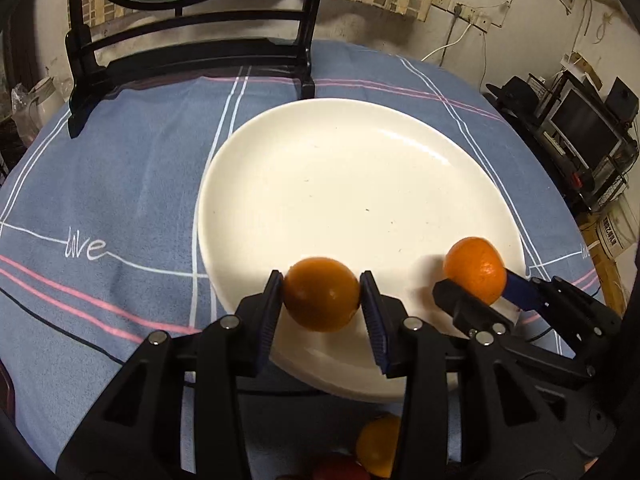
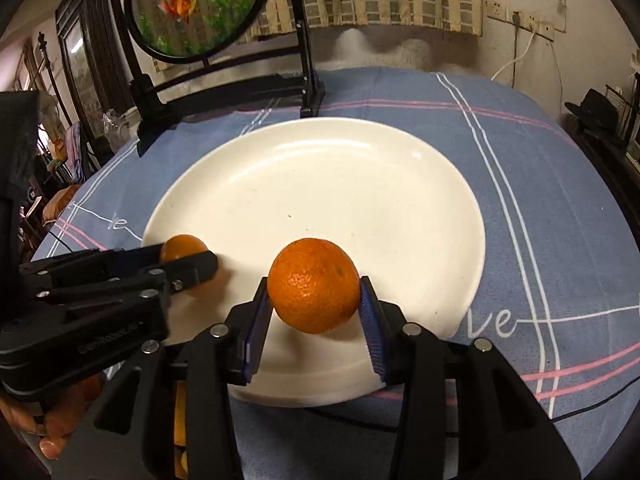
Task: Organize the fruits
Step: 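Carry both oranges over the white plate and open both tools to release, then grasp a red apple with the right tool while the left tool grasps an orange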
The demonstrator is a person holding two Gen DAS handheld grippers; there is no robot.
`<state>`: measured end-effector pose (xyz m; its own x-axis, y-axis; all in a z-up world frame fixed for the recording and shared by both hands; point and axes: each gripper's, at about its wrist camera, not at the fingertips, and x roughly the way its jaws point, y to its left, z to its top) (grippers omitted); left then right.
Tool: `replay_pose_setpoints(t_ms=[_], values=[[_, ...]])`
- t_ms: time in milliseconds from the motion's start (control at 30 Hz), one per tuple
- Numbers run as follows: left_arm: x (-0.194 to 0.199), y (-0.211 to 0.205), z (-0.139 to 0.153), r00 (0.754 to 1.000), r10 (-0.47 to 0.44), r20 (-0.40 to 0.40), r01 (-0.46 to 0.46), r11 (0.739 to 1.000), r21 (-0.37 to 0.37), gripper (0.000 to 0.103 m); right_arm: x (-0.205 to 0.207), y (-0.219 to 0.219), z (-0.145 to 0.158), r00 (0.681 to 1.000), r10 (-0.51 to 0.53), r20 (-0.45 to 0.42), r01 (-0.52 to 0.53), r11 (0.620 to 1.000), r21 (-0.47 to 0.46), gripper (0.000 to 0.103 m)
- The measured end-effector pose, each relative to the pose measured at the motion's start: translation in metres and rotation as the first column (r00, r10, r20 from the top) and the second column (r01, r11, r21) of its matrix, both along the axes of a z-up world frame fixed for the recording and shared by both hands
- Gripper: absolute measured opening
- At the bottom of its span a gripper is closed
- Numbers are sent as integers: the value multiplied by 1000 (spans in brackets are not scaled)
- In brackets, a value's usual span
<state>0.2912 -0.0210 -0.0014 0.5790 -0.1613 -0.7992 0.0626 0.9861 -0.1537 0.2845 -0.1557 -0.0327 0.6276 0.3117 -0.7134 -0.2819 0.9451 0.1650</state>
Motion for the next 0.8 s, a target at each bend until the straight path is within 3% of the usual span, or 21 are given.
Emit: replay_pose_setpoints(t_ms=[33, 100, 133, 233, 333, 400, 433, 467, 500, 533, 633, 700, 733, 800], values=[[-4, 2, 4, 1000, 9, 8, -9, 1000, 13, 51, -1, -2, 0, 1000, -5, -3, 5, 1000, 3, 51], [-16, 9, 16, 998, 19, 56, -19, 1000, 10, 76, -9, -9, 8, 1000, -11, 11, 10, 1000, 28, 69], [-23, 12, 24, 996, 29, 87, -30, 999, 11, 95, -15, -11, 11, 1000, -12, 27, 11, 999, 39, 69], [-55, 24, 53, 972, 73, 223, -87, 995, 53, 98, -34, -13, 28, 996, -16, 93, 12, 999, 48, 69], [-86, 34, 63, 946, 72, 315, -118, 985, 129, 101, -56, -6, 39, 987, -10, 158, 8, 1000, 11, 69], [-104, 42, 61, 930, 80, 358, -160, 967, 200, 101, -83, 1, 53, 964, -34, 265, 50, 997, -54, 70], [-111, 46, 60, 925, 84, 370, -176, 959, 222, 101, -93, 4, 60, 947, -41, 320, 68, 995, -75, 73], [-120, 52, 58, 920, 89, 381, -192, 951, 242, 101, -108, 7, 66, 921, -41, 387, 85, 991, -98, 95], [-128, 59, 56, 921, 96, 378, -202, 947, 250, 101, -127, 9, 71, 893, -31, 450, 87, 991, -103, 102], [-134, 65, 54, 923, 99, 373, -202, 948, 247, 101, -136, 6, 69, 898, -30, 439, 73, 994, -81, 102], [-148, 86, 49, 935, 98, 341, -174, 964, 200, 101, -145, -7, 49, 965, -13, 263, 4, 999, 35, 102], [-151, 95, 48, 939, 102, 329, -167, 970, 176, 101, -163, -16, 43, 980, -9, 199, -20, 989, 145, 102], [-153, 98, 48, 940, 99, 327, -162, 972, 170, 101, -175, -17, 41, 983, -9, 183, -21, 987, 160, 102], [-156, 104, 47, 942, 106, 318, -162, 974, 155, 101, -193, -9, 36, 989, 13, 148, -29, 994, 103, 102]])
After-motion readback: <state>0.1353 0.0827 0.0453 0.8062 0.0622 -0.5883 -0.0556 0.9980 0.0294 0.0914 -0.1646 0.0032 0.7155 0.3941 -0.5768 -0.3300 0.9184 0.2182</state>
